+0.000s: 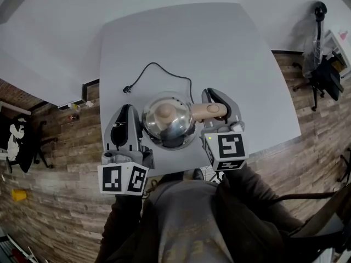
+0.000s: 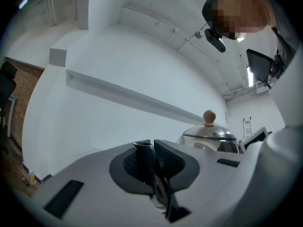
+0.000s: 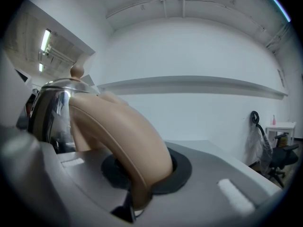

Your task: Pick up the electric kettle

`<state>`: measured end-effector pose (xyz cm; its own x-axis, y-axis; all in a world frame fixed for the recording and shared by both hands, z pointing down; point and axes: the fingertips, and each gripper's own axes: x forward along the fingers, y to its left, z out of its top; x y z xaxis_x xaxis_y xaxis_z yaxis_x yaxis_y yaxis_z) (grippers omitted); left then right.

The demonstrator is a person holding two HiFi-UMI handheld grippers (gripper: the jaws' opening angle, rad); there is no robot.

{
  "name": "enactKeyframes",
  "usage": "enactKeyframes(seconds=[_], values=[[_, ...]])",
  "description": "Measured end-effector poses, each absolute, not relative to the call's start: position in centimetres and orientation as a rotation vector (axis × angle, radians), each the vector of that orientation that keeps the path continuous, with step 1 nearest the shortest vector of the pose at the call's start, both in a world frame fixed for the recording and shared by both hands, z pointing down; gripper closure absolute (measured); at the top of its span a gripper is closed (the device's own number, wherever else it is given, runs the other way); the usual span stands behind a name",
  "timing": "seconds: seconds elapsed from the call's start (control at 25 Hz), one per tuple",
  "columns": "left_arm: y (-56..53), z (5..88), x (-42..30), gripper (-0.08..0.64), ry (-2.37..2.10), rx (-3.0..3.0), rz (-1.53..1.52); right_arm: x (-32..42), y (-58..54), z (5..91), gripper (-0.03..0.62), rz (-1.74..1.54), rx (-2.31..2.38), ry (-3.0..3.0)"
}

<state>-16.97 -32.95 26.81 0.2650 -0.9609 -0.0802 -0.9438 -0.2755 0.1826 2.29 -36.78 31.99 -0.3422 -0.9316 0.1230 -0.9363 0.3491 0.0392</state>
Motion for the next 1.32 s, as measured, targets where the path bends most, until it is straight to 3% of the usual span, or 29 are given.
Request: enactKeyframes(seconds=[1.32], values=[[-32.9, 26.9, -18.0, 0.535, -1.846, 2.429, -0.251, 1.1, -37.4, 32.3, 0.568, 0.04, 1.737, -2.497]])
